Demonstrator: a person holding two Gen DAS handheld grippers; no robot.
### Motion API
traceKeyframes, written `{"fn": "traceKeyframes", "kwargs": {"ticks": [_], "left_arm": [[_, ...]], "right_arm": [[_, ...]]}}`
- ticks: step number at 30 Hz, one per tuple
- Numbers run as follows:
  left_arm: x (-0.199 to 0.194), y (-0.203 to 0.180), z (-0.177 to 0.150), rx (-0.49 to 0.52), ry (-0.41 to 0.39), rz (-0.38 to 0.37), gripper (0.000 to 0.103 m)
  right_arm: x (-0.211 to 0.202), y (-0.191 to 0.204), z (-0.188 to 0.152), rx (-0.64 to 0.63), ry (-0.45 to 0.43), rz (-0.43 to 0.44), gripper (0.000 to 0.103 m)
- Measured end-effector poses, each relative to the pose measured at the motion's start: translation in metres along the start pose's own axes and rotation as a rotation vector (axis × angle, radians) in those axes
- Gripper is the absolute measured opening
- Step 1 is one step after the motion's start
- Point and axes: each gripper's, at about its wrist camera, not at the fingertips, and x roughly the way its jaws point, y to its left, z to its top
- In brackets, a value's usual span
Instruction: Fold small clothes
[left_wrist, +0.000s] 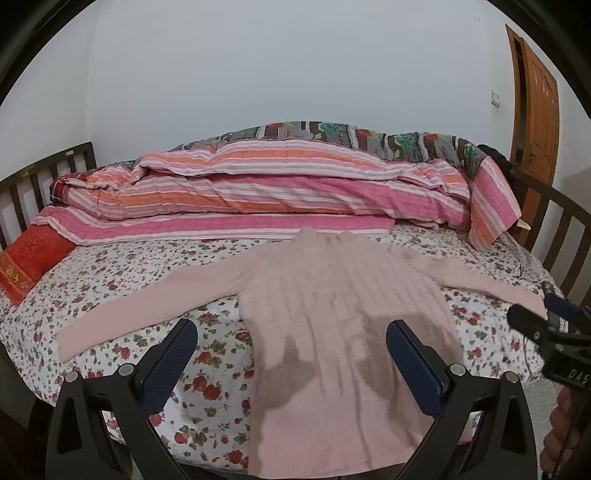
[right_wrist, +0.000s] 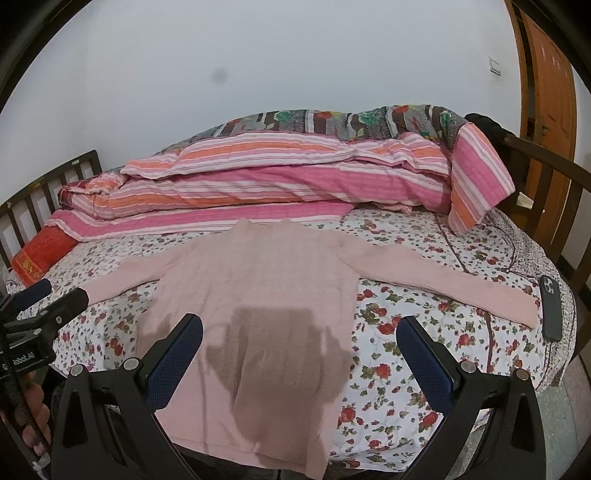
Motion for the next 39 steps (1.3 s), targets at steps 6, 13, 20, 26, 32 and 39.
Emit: {"fn": "traceKeyframes", "kwargs": {"ticks": [6,13,20,26,32,39], "left_arm": [[0.022,0.022,-0.013,-0.009,0.021,0.004,0.103],[0.065,0.082,-0.042,-0.162,0.037,0.019,0.103],[0.109,0.174,-0.079,-0.392,0.08,0.092,0.089],[0.128,0.261,-0.103,-0.617,0.08,0.177,0.079],[0.136,0.323,-0.114,-0.778,0.018,0.188,0.074],[0.152,0.352,-0.104,-0.792,0.009,0.3,0.048]], "right_arm": [[0.012,0.007,-0.002,-0.024,0.0,0.027,0.103],[0.045,0.019,-0.011,-0.06,0.029,0.044,0.103],[0.09,0.033,-0.03,-0.102,0.057,0.058,0.103],[0.127,0.04,-0.041,-0.126,0.101,0.023,0.101],[0.15,0.039,-0.043,-0.114,0.157,0.053,0.097],[0.167,0.029,-0.042,-0.096,0.187,0.054,0.093]]}}
